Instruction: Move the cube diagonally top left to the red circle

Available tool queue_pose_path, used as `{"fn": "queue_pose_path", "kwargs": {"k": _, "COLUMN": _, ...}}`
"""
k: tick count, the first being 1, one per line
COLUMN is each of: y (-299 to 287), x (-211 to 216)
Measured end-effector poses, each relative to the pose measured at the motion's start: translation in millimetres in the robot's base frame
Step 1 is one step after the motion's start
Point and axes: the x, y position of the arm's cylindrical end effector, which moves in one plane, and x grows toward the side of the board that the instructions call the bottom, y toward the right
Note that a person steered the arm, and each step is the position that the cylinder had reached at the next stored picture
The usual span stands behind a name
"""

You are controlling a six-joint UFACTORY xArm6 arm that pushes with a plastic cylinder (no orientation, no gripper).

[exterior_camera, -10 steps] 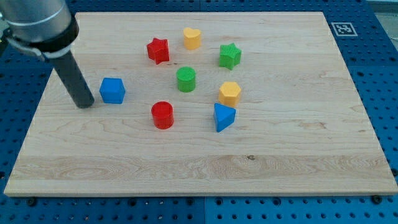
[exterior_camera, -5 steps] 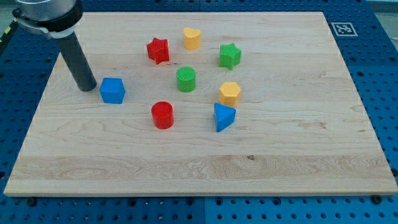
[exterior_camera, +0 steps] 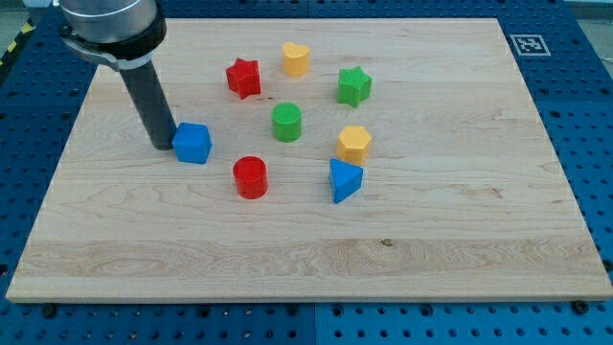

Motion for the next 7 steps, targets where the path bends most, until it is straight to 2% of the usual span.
{"fn": "queue_pose_path", "kwargs": {"k": 1, "y": 7, "x": 5}}
{"fn": "queue_pose_path", "kwargs": {"k": 3, "y": 5, "x": 48}}
{"fn": "queue_pose_path", "kwargs": {"k": 7, "y": 19, "x": 43}}
